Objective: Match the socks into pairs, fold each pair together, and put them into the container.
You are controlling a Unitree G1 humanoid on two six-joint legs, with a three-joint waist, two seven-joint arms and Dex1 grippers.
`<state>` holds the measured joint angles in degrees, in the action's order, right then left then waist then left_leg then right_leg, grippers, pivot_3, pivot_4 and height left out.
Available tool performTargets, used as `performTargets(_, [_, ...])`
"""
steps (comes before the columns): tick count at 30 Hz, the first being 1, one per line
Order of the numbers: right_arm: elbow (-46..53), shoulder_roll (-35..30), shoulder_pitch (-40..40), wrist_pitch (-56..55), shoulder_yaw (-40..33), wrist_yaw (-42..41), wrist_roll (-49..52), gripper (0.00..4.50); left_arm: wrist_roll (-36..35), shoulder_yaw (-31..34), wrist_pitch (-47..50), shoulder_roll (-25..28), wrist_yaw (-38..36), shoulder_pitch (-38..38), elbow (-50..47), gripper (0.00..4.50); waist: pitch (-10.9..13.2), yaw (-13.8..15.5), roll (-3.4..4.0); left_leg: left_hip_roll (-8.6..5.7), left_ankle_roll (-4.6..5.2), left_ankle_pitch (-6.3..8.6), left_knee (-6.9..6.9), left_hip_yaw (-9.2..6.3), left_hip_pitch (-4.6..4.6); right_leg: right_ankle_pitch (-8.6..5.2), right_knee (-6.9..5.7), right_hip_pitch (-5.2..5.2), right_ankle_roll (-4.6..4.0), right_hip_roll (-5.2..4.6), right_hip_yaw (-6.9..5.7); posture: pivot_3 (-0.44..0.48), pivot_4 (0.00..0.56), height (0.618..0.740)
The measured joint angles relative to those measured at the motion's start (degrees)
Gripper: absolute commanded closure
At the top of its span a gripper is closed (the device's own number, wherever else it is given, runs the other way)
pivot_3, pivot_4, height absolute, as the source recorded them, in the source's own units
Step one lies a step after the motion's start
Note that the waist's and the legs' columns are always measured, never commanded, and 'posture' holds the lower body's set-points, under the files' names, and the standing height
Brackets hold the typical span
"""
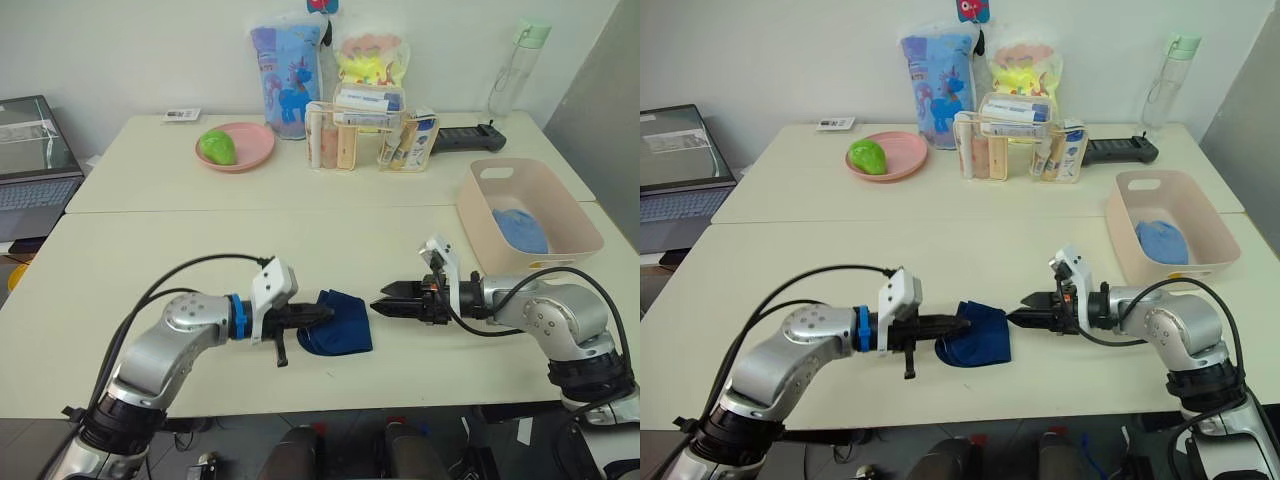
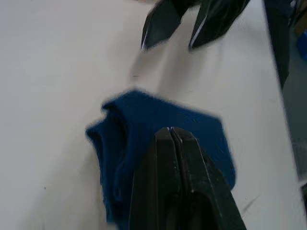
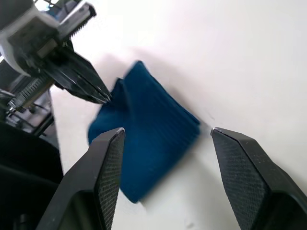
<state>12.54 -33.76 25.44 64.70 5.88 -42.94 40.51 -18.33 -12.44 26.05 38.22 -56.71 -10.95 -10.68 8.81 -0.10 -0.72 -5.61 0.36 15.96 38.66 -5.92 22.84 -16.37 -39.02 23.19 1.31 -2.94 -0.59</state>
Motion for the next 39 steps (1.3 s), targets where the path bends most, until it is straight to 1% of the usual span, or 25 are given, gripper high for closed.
performTargets(2, [0.03,-0.14,-0.31,1.2,0.78,0.55,-0.48,1.39,1.84,-0.83,-3.92,-0.33,-0.01,-0.31,1.74,4.5,-0.02,0.11,-0.02,0.0,0.01,0.0,0.03,-0.02,-0.02,0.0,0.02,-0.05,0.0,-0.01,-0.01,0.0,0.15,0.74])
performTargets(6, [0.05,0.87,-0.32,2.83,2.46,0.67,-0.51,1.39,2.66,-0.81,-6.44,-0.47,-0.23,-0.28,2.98,4.5,-0.02,0.13,-0.01,0.0,0.03,0.01,0.03,-0.01,-0.02,0.0,0.01,-0.05,0.0,-0.02,-0.01,0.0,0.15,0.74])
performTargets(10, [-2.3,4.74,-0.01,4.92,1.97,1.38,0.34,1.39,2.82,-0.38,-8.52,-0.46,-0.17,0.91,3.32,4.5,-0.05,0.03,0.02,0.0,0.03,0.01,0.02,-0.01,-0.06,0.0,-0.01,-0.05,0.0,-0.01,-0.01,0.0,0.15,0.74])
performTargets(17, [-6.34,7.05,2.48,5.81,4.04,1.35,-1.03,1.39,2.78,0.47,-8.47,-0.46,-0.18,1.64,3.01,4.5,-0.07,-0.05,0.05,0.01,0.03,0.01,0.01,-0.01,-0.08,0.0,-0.02,-0.04,0.0,0.0,-0.01,0.0,0.15,0.74])
performTargets(22, [-8.51,13.9,3.3,6.82,5.43,1.87,-0.93,1.39,2.77,0.5,-8.28,-0.54,-0.16,1.65,2.85,4.5,-0.07,-0.07,0.05,0.0,0.02,0.01,0.0,-0.01,-0.07,0.0,-0.03,-0.03,0.0,0.0,0.0,0.0,0.15,0.74])
performTargets(26, [-11.69,18.98,4.7,7.48,2.88,4.24,-0.85,1.39,2.76,0.63,-8.06,-0.69,-0.12,1.75,2.76,4.5,-0.08,-0.09,0.07,0.0,0.01,0.01,0.0,-0.02,-0.07,0.0,-0.05,-0.01,0.0,0.0,-0.01,0.0,0.15,0.74])
performTargets(31, [-12.68,19.05,4.71,7.43,2.48,4.46,-1.06,1.39,2.76,1.11,-7.87,-0.74,-0.12,2.26,2.39,4.5,-0.07,-0.17,0.07,0.0,0.01,0.01,-0.01,-0.01,-0.07,0.0,-0.03,0.0,0.0,0.0,0.0,0.0,0.15,0.74])
performTargets(34, [-12.74,18.84,4.58,7.21,2.49,4.45,-1.08,1.96,2.75,1.23,-7.68,-0.74,-0.14,2.31,2.28,4.5,-0.07,-0.22,0.07,0.0,0.01,0.01,-0.02,-0.01,-0.07,0.0,-0.04,0.0,0.0,0.01,0.0,0.0,0.15,0.74])
performTargets(35, [-12.74,18.78,4.57,7.12,2.51,4.44,-1.09,2.24,2.74,1.25,-7.65,-0.74,-0.14,2.31,2.27,4.5,-0.07,-0.23,0.07,0.0,0.01,0.01,-0.02,0.0,-0.07,0.0,-0.04,0.0,0.0,0.01,0.0,0.0,0.15,0.74])
performTargets(39, [-12.73,18.34,4.38,6.61,2.71,4.43,-1.44,3.67,2.26,1.52,-7.62,-0.82,-0.27,2.37,2.27,4.5,-0.07,-0.24,0.07,0.0,0.01,0.01,-0.02,-0.01,-0.07,0.0,-0.04,0.0,0.0,0.01,0.0,0.0,0.15,0.74])
